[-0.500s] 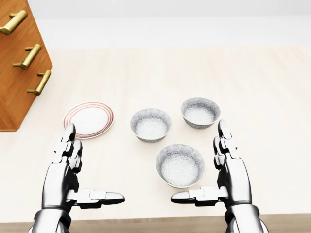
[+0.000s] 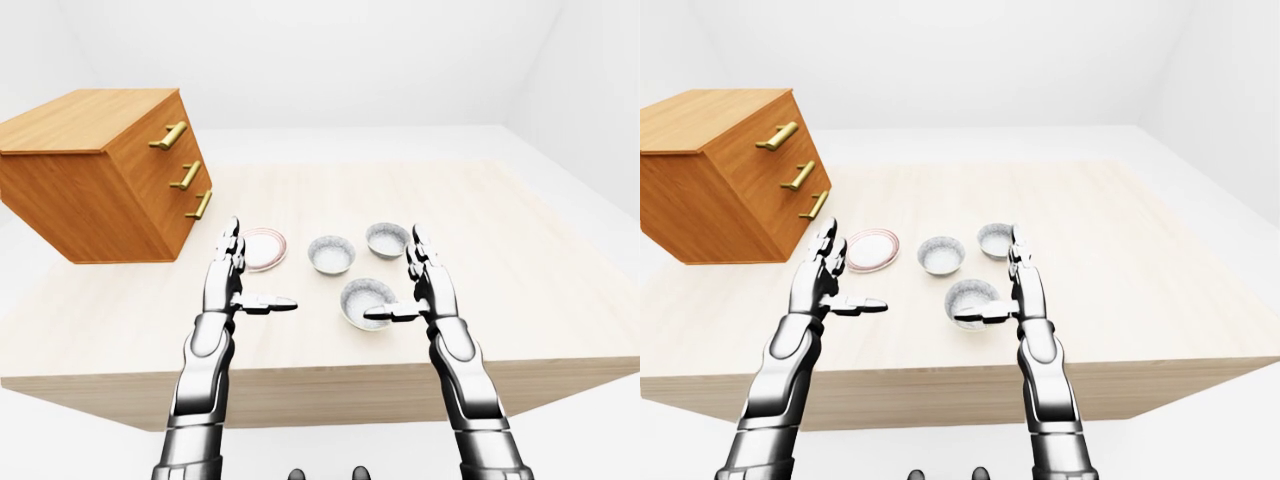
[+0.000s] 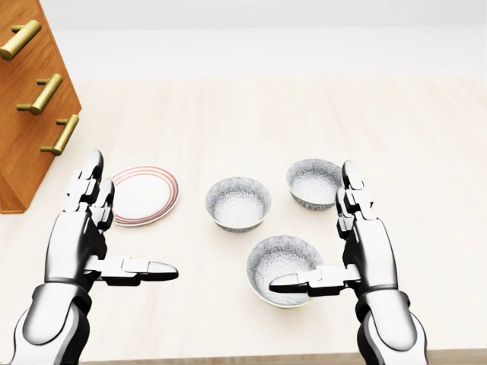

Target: Stack the bowl at the front on the bowl in the middle.

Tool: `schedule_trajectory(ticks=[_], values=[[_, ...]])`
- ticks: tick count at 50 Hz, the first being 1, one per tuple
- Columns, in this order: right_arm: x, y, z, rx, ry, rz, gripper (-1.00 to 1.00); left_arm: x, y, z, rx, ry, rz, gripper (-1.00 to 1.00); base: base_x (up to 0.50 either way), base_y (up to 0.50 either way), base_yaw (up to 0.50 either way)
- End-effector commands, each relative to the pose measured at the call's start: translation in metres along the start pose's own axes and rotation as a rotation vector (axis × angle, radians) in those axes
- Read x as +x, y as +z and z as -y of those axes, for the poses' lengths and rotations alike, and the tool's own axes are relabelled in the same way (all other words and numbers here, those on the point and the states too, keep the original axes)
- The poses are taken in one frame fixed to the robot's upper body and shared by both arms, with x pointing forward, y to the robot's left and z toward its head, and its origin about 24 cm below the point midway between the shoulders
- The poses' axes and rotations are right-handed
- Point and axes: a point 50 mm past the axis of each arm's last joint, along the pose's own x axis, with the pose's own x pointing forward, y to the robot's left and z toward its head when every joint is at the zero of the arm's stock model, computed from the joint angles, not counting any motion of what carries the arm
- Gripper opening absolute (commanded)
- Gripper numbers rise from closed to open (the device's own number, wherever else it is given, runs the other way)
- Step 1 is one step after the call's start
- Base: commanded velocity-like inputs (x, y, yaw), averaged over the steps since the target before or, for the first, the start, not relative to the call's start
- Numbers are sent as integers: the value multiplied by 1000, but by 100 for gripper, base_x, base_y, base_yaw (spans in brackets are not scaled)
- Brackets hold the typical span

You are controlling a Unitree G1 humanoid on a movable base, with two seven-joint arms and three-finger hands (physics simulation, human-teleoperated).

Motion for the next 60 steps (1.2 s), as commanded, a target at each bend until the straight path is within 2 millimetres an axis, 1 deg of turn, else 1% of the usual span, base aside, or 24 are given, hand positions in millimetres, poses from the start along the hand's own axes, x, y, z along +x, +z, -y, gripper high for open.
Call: schedule_trajectory(ticks=[1,3,7,23,33,38,44,56,58,60], values=[[3,6,-1,12,16,22,100,5,12,0,12,-11,47,100,27,9,0],[2,4,-1,8,17,15,100,6,14,-1,12,-8,55,100,27,10,0],[1,4,-3,5,27,17,100,3,12,-1,10,-4,50,100,27,13,0],[3,-3,-4,-13,22,-12,100,2,9,-1,7,-4,34,100,25,15,0],[3,-5,-4,-20,27,-21,100,2,5,0,8,-5,19,100,3,0,0],[3,-5,-4,-24,31,-17,100,3,7,-1,5,-5,27,100,4,0,0],[4,-9,-3,-30,21,-37,100,5,7,0,5,-8,28,100,41,0,0],[3,-10,-3,-59,27,-32,100,5,8,1,6,-11,32,100,0,0,0],[5,-6,-1,-109,23,-8,100,4,8,1,7,-12,30,100,0,0,0],[7,2,3,-216,15,61,100,4,8,1,7,-12,29,100,0,0,0]])
